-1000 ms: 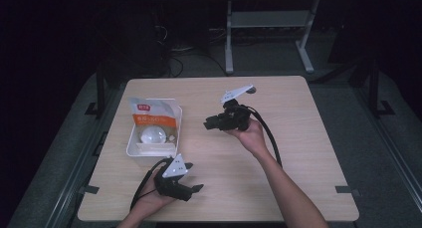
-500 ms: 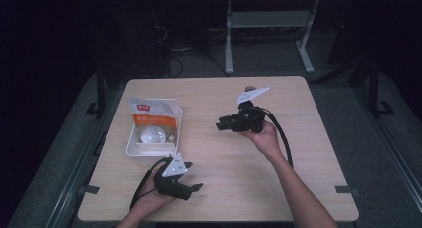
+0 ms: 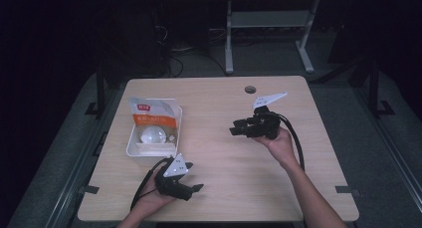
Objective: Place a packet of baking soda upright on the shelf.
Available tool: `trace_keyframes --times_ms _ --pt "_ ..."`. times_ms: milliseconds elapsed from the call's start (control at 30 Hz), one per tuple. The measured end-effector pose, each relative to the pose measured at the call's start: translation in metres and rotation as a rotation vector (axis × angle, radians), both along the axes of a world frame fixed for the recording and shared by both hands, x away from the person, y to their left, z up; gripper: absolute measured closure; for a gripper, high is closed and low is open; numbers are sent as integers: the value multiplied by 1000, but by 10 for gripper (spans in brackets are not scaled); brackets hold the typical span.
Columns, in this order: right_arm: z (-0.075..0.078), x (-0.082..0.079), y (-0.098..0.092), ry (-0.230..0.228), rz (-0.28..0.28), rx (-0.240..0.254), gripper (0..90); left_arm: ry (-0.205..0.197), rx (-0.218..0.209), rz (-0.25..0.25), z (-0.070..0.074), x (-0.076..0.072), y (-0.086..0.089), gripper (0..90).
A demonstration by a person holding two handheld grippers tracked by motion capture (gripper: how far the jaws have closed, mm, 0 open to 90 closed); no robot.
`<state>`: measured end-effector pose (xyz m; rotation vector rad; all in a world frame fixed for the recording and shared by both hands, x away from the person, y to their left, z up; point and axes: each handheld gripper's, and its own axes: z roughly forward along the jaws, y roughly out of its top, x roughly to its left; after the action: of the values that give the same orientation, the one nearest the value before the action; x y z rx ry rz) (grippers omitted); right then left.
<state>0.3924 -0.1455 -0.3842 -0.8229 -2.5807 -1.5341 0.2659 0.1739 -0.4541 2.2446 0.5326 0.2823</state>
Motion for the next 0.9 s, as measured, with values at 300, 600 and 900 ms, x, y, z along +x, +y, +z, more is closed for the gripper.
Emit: trace_keyframes --times_ms 300,600,900 --pt "-2 -7 -20 1 -34 -7 547 -2 -1 5 0 0 1 217" --pt "-5 -17 -39 14 -58 -8 516 0 -4 9 0 0 0 217" --pt "-9 -28 -57 18 -90 -15 492 -2 -7 14 0 0 0 216"
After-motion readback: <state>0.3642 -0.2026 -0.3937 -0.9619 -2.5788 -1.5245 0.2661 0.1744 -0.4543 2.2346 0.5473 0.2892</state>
